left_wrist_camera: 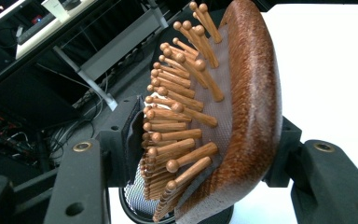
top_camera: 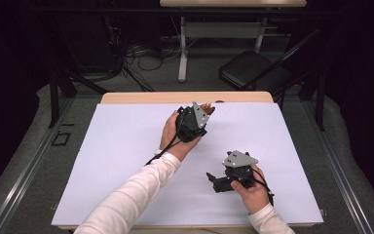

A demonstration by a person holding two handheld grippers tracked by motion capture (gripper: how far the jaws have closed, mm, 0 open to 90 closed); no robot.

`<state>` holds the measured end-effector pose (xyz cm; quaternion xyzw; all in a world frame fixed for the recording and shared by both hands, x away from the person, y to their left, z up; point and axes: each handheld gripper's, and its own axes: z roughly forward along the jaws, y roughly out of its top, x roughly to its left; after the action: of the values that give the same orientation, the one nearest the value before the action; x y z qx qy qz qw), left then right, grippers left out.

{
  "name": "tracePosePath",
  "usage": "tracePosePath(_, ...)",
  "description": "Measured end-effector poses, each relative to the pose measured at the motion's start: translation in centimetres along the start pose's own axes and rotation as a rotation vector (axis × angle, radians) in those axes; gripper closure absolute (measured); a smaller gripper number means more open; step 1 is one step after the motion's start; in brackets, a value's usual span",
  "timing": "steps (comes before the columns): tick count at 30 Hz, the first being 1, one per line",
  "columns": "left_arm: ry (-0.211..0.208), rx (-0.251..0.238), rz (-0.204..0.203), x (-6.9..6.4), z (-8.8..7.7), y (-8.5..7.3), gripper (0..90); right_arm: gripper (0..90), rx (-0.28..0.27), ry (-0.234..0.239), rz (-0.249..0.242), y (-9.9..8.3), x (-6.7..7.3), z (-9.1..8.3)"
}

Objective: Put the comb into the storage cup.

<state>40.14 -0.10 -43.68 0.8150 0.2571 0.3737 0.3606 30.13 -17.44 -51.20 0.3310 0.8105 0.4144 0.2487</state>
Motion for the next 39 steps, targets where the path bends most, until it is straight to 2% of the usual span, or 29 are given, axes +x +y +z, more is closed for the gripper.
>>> tracePosePath(6,-0.017,-0.011,-0.021,-0.13,-0.01,0.01,37.6,1.5,0.002,-0.001,-0.001,-0.01,0.03,0.02)
tracePosePath(22,-0.022,-0.035,-0.017,0.06,-0.16,-0.03,35.0,1.6,0.006,-0.002,-0.002,-0.03,0.08,0.07)
tracePosePath(30,-0.035,-0.03,-0.024,0.22,-0.18,-0.08,35.3,1.6,0.007,-0.001,-0.004,-0.03,0.09,0.07)
tracePosePath(34,-0.033,-0.033,-0.014,0.23,-0.19,-0.11,34.9,1.6,0.008,-0.001,-0.004,-0.04,0.11,0.08)
tracePosePath(39,-0.029,-0.036,-0.026,0.32,-0.15,-0.18,31.2,1.6,0.007,-0.001,-0.003,-0.04,0.1,0.08)
